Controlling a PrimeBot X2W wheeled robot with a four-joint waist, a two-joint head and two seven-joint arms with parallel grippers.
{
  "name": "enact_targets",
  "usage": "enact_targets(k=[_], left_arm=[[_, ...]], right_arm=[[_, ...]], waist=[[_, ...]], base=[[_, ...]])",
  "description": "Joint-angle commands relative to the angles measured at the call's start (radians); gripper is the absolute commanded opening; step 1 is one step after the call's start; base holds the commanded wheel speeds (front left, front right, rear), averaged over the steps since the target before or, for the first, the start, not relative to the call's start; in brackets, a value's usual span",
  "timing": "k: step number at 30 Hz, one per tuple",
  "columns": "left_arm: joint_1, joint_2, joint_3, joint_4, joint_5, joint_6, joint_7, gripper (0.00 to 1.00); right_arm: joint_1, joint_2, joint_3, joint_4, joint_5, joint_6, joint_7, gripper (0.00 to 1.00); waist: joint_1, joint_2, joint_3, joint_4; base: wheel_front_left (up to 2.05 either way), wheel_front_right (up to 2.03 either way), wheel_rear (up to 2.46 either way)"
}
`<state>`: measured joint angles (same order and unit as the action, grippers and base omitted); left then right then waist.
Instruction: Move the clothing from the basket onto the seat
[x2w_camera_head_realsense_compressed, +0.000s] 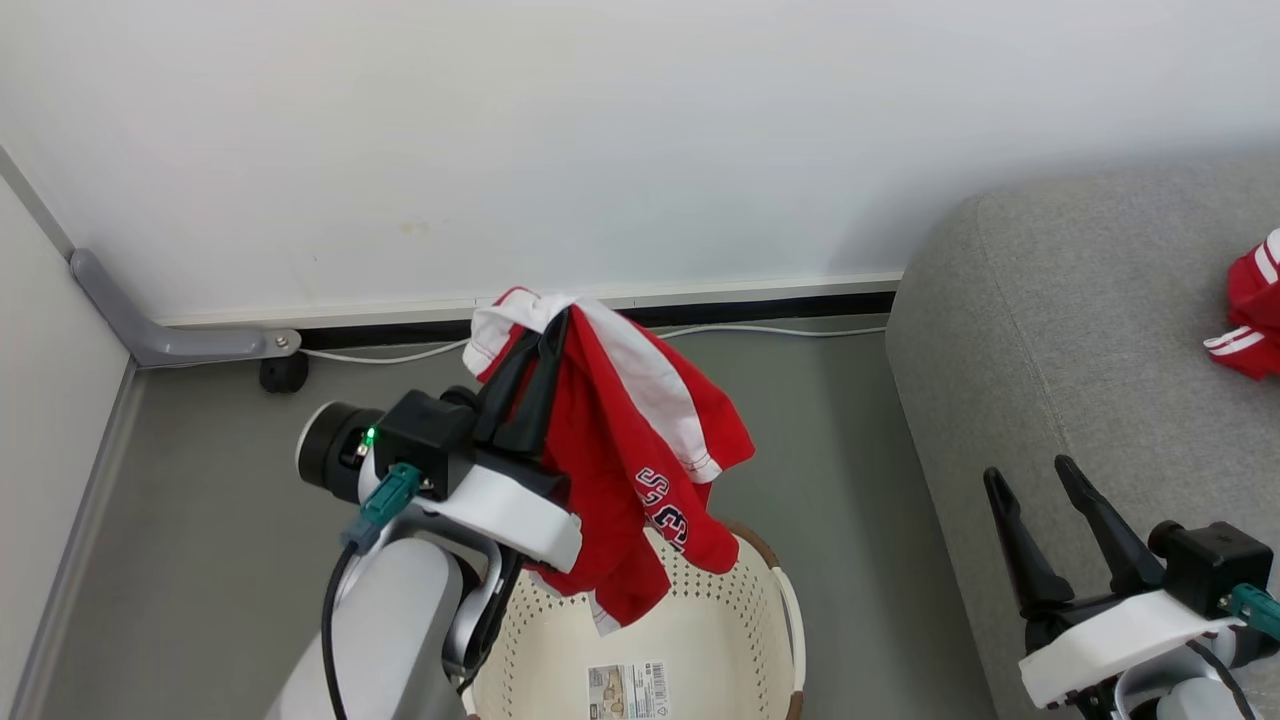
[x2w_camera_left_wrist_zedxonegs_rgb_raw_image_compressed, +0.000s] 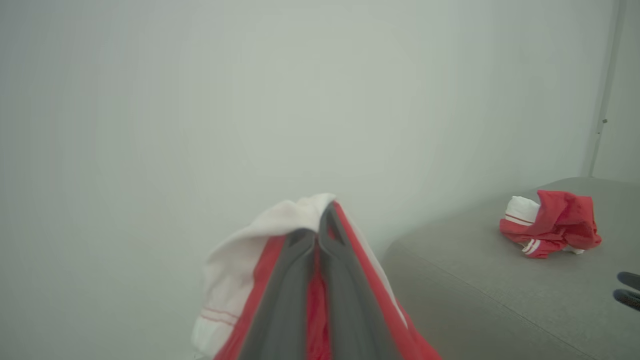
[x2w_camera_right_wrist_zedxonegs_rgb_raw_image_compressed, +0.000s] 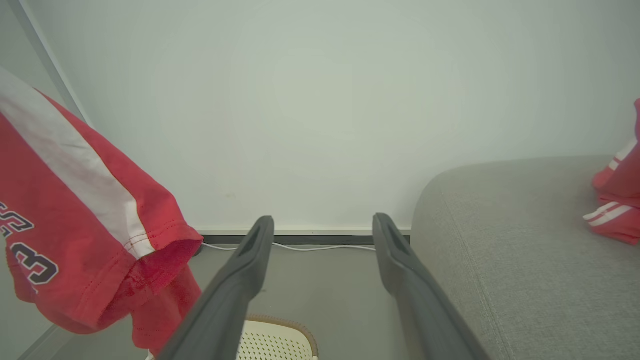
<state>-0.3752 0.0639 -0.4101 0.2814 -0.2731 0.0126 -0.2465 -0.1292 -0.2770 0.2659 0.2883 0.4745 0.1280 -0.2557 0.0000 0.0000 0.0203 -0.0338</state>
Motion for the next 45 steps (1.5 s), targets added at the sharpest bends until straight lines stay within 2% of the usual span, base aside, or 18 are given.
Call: enact_targets(k=[1,13,22,33,45], left_arm=[[-0.055,0.018,0.029,-0.035,0.009,-0.006,0.000,0.00],[-0.174,0.044,-0.014,-0.114,-0.012,-0.071,0.141,0.00],[-0.200,0.035,-0.082,-0.117,-0.098,-0.124,0.201,0.00],[-0.220,0.038,-0.117,-0.112,-0.125,-0.132,0.197,0.00],[-0.229,0.028,-0.137,-0.087,-0.123,-0.120,0.183,0.00]], right_arm=[[-0.002,-0.010,0.012,-0.016,-0.010,0.003,-0.006,1.00],[0.003,-0.001,0.001,-0.011,-0.013,0.003,-0.006,1.00],[-0.001,-0.005,0.003,-0.013,-0.006,0.003,-0.006,1.00],[-0.011,-0.016,0.032,-0.040,0.000,0.003,-0.006,1.00],[-0.095,-0.041,0.213,-0.211,0.042,0.003,-0.006,1.00]], waist=[[0.0000,0.0000,-0.001,-0.001],[0.0000,0.0000,0.000,-0.008],[0.0000,0.0000,0.011,-0.012],[0.0000,0.0000,0.026,-0.014],[0.0000,0.0000,0.042,-0.014]], base=[[0.00,0.00,0.00],[0.00,0.00,0.00],[0.00,0.00,0.00],[0.00,0.00,0.00],[0.00,0.00,0.00]])
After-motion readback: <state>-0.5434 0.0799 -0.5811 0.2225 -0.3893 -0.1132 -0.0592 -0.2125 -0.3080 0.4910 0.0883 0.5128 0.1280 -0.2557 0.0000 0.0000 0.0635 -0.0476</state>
